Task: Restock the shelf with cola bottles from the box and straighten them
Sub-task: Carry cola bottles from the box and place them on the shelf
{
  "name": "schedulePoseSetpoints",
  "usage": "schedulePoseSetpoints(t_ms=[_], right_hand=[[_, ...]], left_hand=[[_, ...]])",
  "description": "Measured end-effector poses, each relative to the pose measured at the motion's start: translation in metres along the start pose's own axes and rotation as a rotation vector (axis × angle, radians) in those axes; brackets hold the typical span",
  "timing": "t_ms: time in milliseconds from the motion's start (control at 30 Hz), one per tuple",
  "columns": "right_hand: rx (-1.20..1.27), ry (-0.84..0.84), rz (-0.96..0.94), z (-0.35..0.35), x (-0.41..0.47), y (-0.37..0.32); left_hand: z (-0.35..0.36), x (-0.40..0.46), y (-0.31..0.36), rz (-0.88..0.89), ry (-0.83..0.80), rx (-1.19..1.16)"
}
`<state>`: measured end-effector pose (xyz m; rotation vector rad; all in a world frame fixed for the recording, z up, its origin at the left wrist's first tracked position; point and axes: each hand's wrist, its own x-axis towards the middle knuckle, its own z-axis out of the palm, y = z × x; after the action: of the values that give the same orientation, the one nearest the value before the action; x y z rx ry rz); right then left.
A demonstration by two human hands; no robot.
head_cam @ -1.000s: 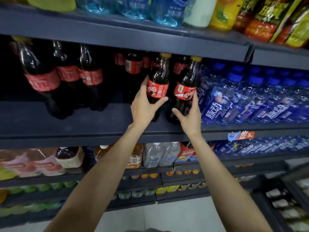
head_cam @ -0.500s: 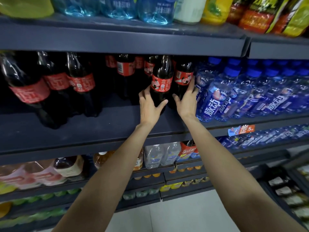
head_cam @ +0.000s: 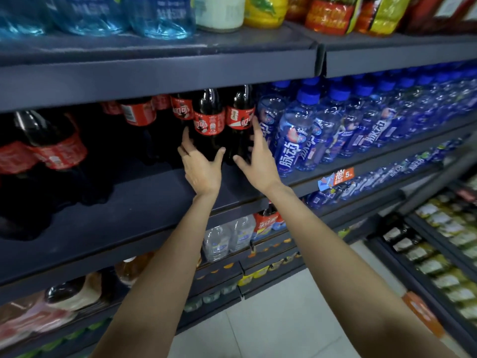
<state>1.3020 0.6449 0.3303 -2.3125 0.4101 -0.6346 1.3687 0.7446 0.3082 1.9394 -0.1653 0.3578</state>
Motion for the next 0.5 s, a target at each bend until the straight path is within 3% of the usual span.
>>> schedulePoseSetpoints(t_ms=[100, 233, 500], right_hand=[[-0.035, -0.079, -0.009, -0.009, -0.021, 0.000], [-0.121, -0.040, -0.069, -0.034, -0.068, 0.005], [-0.188, 0.130, 0.116, -0.126, -0.225, 0.077]], left_hand=[[-0.008, -0.015, -0.001, 0.014, 0.010, -0.041], [-0.030, -0.064, 0.008, 0.012, -0.105, -0.089], [-0.029, -0.217, 0.059, 0.075, -0.672, -0.346]])
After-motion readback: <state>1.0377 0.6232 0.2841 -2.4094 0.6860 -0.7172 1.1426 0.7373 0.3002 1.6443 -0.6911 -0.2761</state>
